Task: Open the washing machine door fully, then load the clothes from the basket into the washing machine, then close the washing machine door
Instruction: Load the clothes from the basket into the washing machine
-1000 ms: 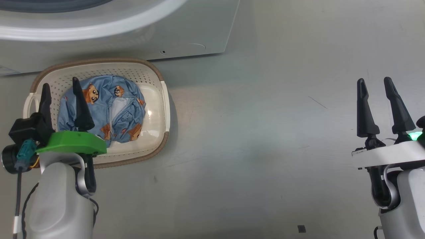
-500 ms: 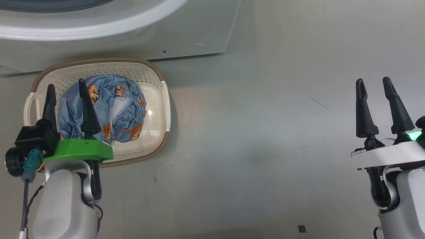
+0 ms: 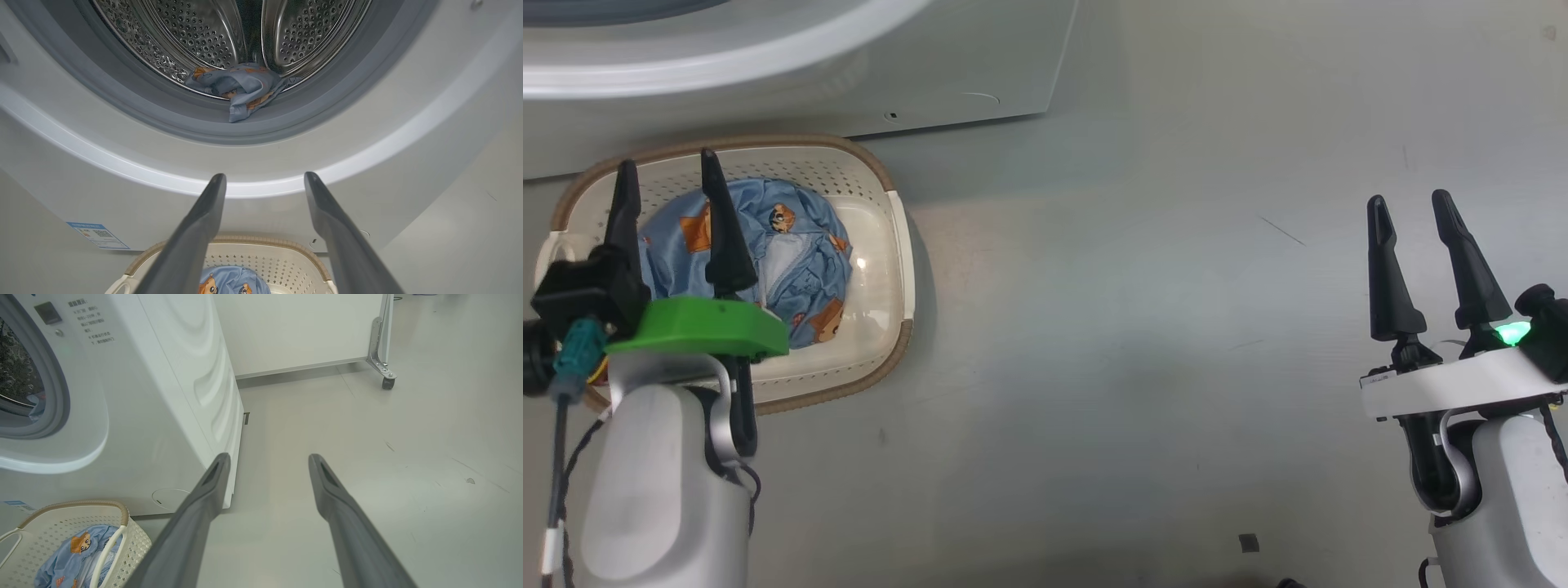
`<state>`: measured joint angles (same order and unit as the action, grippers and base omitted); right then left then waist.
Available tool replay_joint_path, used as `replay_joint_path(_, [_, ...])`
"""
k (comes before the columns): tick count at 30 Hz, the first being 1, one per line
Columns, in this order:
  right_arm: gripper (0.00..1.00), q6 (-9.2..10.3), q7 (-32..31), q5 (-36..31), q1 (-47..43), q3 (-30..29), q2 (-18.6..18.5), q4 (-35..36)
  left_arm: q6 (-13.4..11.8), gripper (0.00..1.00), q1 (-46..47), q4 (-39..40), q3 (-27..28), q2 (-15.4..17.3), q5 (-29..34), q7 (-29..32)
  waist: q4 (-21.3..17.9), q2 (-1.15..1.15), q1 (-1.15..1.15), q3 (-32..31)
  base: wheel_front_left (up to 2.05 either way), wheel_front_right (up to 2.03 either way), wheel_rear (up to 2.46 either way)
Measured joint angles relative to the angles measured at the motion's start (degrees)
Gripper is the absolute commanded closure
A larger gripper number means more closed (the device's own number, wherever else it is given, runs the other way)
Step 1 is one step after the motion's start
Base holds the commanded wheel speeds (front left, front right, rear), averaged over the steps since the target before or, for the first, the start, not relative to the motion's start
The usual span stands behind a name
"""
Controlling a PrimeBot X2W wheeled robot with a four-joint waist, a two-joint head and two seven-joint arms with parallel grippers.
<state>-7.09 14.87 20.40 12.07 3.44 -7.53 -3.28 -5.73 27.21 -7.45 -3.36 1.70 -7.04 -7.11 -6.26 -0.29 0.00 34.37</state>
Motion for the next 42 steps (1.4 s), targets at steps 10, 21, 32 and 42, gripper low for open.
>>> replay_joint_path(10, [0.00, 0.00, 0.00, 0.33, 2.69, 1.36, 0.80, 0.32, -0.08, 0.00, 14.06, 2.35, 4.44, 3.15, -1.18, 8.94, -2.71, 0.00, 0.00, 2.30, 0.00, 0.00, 0.00])
replay_joint_path(21, [0.00, 0.00, 0.00, 1.52, 4.76, 2.89, 3.45, -0.01, -0.24, 0.00, 21.13, -0.52, 9.46, 4.95, -8.09, 22.52, -6.63, 0.00, 0.00, 5.64, 0.00, 0.00, 0.00])
replay_joint_path(32, [0.00, 0.00, 0.00, 1.93, 6.79, 3.75, 3.93, -0.68, -0.31, 0.00, 29.31, -4.19, 13.44, 10.80, -8.29, 28.39, -10.45, 0.00, 0.00, 8.98, 0.00, 0.00, 0.00])
replay_joint_path(42, [0.00, 0.00, 0.00, 2.41, 8.14, 4.94, 4.15, -1.04, -0.31, 0.00, 33.25, -7.38, 12.67, 12.17, -8.09, 31.87, -12.95, 0.00, 0.00, 10.95, 0.00, 0.00, 0.00])
